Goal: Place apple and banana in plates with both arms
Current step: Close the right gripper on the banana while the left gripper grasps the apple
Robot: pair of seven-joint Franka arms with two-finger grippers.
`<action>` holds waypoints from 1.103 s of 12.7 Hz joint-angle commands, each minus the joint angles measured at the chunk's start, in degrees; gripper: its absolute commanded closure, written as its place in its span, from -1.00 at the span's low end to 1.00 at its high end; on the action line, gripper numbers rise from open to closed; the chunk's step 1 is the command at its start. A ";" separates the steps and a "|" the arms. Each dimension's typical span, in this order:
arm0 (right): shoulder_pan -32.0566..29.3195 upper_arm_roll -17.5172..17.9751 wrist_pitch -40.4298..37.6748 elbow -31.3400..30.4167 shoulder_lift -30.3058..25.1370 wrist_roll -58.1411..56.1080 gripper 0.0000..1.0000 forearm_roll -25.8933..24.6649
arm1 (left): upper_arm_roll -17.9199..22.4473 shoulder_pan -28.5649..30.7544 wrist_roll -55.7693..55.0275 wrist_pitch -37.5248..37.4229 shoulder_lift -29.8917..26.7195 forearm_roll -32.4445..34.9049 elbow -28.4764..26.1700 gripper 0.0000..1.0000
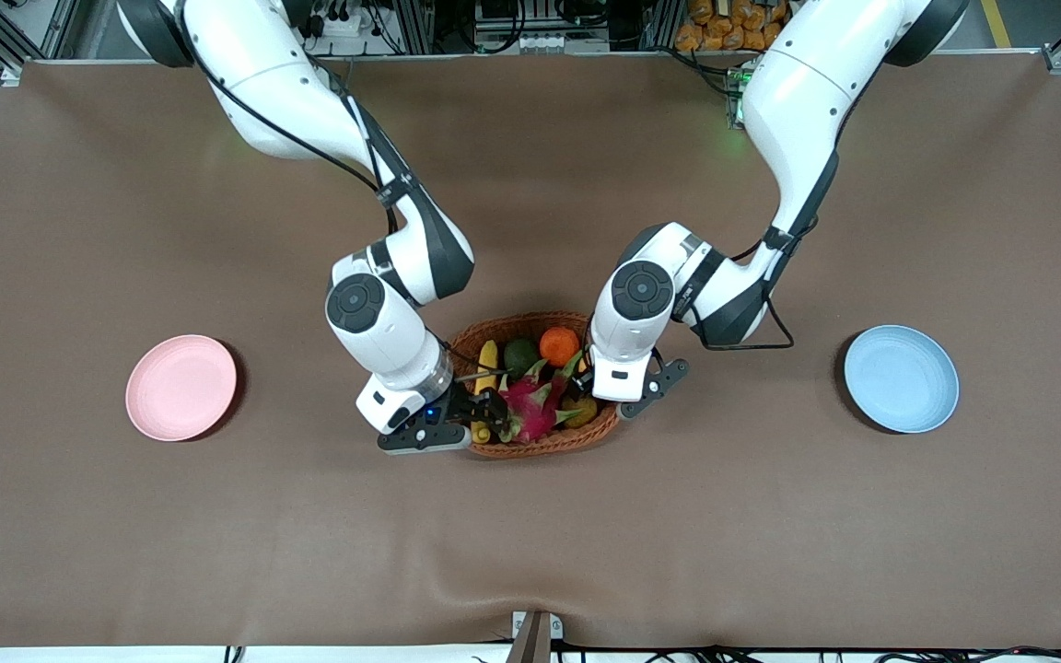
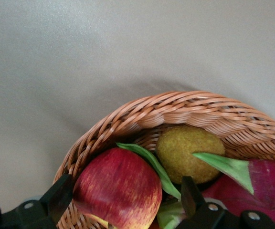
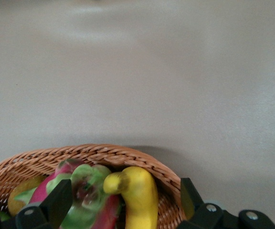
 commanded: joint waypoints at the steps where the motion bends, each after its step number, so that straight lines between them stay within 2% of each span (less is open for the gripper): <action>1: 0.42 -0.57 -0.27 3.82 2.52 1.04 -1.00 1.22 | 0.42 -0.71 -1.51 -0.16 0.94 1.66 1.08 -0.88; 3: 0.60 -0.57 -0.36 3.73 2.52 0.96 -0.66 1.04 | 0.42 -1.06 -1.51 -0.16 1.21 1.66 0.99 -0.90; 4: 0.60 -0.57 -0.45 3.64 2.52 0.96 -0.55 0.95 | 0.51 -1.15 -1.51 -0.16 1.29 1.66 0.99 -0.91; 6: 0.60 -0.57 -0.89 3.64 2.52 0.78 -0.44 0.60 | 0.51 -1.15 -1.51 -0.25 1.56 1.66 0.99 -0.93; 7: 0.60 -0.57 -0.89 3.56 2.43 0.78 -0.42 0.51 | 0.51 -1.15 -1.42 -0.25 1.64 1.66 0.99 -0.85; 8: 0.60 -0.66 -0.89 3.56 2.43 0.69 -0.37 0.60 | 0.42 -1.15 -1.42 -0.25 1.64 1.66 0.99 -0.44; 9: 0.68 -0.66 -0.98 3.38 2.43 0.78 -0.36 0.60 | 0.42 -1.15 -1.42 -0.25 1.64 1.66 0.91 0.24; 10: 0.95 -0.66 -1.06 3.29 2.43 0.78 -0.35 0.60 | 0.42 -1.23 -1.42 -0.43 1.73 1.66 0.91 0.76; 11: 1.04 -0.66 -1.07 3.20 2.43 0.87 -0.33 0.51 | 0.42 -1.32 -1.42 -0.52 1.65 1.66 0.91 1.00; 14: 1.04 -0.66 -1.85 3.12 2.43 0.87 -0.30 0.60 | 0.51 -1.41 -1.51 -1.13 1.47 1.66 0.99 1.00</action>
